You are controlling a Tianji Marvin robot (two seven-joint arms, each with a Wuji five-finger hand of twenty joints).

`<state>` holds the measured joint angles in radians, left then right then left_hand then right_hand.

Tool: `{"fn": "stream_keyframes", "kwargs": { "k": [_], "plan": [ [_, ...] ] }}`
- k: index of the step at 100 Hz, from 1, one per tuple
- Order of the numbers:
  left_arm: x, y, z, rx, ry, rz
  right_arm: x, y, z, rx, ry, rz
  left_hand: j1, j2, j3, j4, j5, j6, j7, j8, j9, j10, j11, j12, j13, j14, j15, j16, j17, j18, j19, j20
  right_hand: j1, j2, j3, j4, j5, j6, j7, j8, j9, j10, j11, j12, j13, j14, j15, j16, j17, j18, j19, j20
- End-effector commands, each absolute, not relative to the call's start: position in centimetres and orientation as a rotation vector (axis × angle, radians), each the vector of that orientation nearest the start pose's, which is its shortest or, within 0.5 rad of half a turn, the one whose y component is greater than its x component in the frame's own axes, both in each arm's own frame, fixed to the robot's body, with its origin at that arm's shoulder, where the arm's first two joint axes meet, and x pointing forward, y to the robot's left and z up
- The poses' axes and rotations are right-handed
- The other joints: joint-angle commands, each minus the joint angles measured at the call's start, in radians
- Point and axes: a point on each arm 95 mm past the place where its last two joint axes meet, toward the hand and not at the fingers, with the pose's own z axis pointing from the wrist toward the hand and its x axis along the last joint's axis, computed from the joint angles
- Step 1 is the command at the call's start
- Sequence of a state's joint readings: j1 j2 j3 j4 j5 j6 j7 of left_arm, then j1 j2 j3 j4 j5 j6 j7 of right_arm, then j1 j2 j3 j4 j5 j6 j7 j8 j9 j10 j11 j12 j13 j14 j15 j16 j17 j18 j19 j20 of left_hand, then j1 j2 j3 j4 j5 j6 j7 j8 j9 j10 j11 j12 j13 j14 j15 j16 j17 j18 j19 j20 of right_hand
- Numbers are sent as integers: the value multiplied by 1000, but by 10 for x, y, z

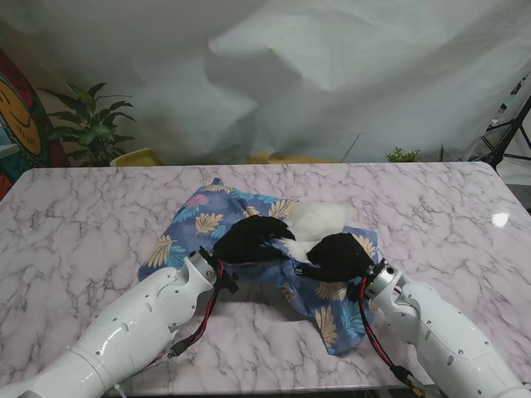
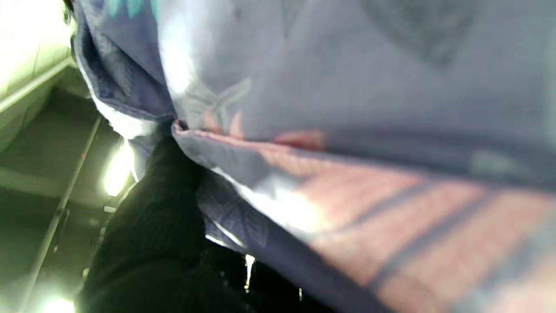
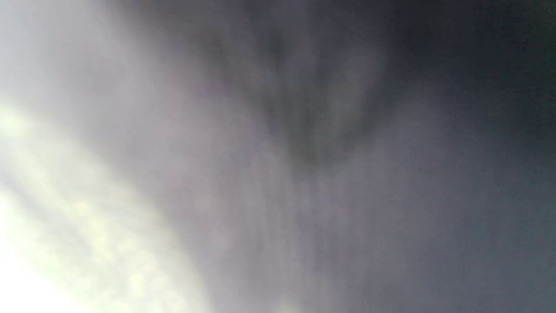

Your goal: Put a pillowcase on a pillow

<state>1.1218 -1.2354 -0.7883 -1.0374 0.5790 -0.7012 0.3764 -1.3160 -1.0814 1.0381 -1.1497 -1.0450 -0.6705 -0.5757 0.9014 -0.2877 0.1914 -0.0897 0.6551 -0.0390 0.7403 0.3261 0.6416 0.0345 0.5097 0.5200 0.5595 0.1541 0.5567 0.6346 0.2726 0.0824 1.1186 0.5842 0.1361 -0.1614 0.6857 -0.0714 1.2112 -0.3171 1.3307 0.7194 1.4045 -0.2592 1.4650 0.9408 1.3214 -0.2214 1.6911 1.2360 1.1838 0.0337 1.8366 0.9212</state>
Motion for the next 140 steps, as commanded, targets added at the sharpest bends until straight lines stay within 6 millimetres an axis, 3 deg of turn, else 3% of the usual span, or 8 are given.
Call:
{"fn": "stream_keyframes", "kwargs": {
  "k": [1, 23, 31, 62, 85, 110, 120, 140],
  "plan": [
    [458, -99, -331, -1037, 1561, -2401, 418, -1, -355, 761, 1563, 2100, 6, 68, -8, 41, 81, -37, 79, 4, -50, -37, -43, -30, -40, 2, -55, -31, -45, -2, -69, -35, -46, -26, 11, -19, 119, 41, 45, 10, 39, -60, 179, 22, 3, -97, 102, 21, 42, -25, 257, 17],
    [458, -96, -343, -1008, 1797, -2242, 414, 1, -347, 747, 1554, 2122, -22, 136, -36, 43, 94, -14, 50, 0, -3, -48, -75, -66, -26, -11, -87, -61, -56, 15, -131, -48, -43, -23, 8, -18, 119, 43, 40, 6, 39, -53, 177, 20, 3, -101, 102, 19, 42, -25, 257, 17],
    [459, -97, -348, -1001, 1918, -2166, 412, 3, -342, 742, 1552, 2143, -89, 279, -106, 59, 70, 10, -34, 20, 17, -33, -134, -129, -31, 8, -150, -118, -71, 34, -206, -79, -42, -22, 7, -18, 119, 43, 40, 6, 39, -53, 178, 20, 3, -102, 102, 19, 42, -25, 257, 17],
    [459, -103, -371, -1017, 2202, -2040, 407, 9, -322, 690, 1525, 2184, -529, 661, -255, 20, -372, 13, -560, -166, -64, 59, -285, -304, -125, 17, -308, -282, -235, -27, -554, -262, -33, -22, 2, -16, 119, 44, 39, 3, 39, -53, 178, 19, 3, -107, 100, 18, 42, -25, 257, 17],
    [454, -113, -380, -950, 2179, -2140, 408, 11, -325, 709, 1538, 2186, -458, 485, -243, 24, -521, 7, -796, -344, -533, 49, -518, -435, -451, 37, -403, -322, -314, -29, -761, -279, -29, -21, -2, -15, 119, 45, 37, 2, 39, -49, 176, 18, 3, -111, 99, 18, 42, -25, 257, 16],
    [454, -119, -373, -726, 2052, -2179, 408, 12, -327, 730, 1546, 2184, -366, 278, -226, 36, -519, 43, -780, -330, -561, 76, -548, -507, -543, 15, -567, -440, -321, -59, -961, -264, -25, -19, -7, -13, 119, 45, 36, 0, 39, -48, 174, 16, 3, -114, 98, 18, 42, -27, 257, 12],
    [454, -119, -371, -677, 2003, -2206, 408, 11, -327, 730, 1551, 2179, -366, 279, -225, 36, -429, 36, -642, -117, -559, 46, -548, -507, -541, 10, -555, -433, -312, -61, -983, -228, -24, -18, -9, -13, 119, 45, 35, -1, 39, -53, 173, 17, 4, -116, 98, 18, 42, -28, 257, 10],
    [454, -112, -356, -689, 1893, -2218, 407, 10, -327, 742, 1552, 2172, -436, 412, -229, 32, -518, 44, -731, -160, -559, 47, -548, -507, -543, 10, -562, -456, -315, -59, -1012, -228, -21, -16, -14, -12, 119, 45, 34, -2, 39, -53, 173, 17, 4, -117, 97, 18, 42, -32, 257, 4]
  ]
}}
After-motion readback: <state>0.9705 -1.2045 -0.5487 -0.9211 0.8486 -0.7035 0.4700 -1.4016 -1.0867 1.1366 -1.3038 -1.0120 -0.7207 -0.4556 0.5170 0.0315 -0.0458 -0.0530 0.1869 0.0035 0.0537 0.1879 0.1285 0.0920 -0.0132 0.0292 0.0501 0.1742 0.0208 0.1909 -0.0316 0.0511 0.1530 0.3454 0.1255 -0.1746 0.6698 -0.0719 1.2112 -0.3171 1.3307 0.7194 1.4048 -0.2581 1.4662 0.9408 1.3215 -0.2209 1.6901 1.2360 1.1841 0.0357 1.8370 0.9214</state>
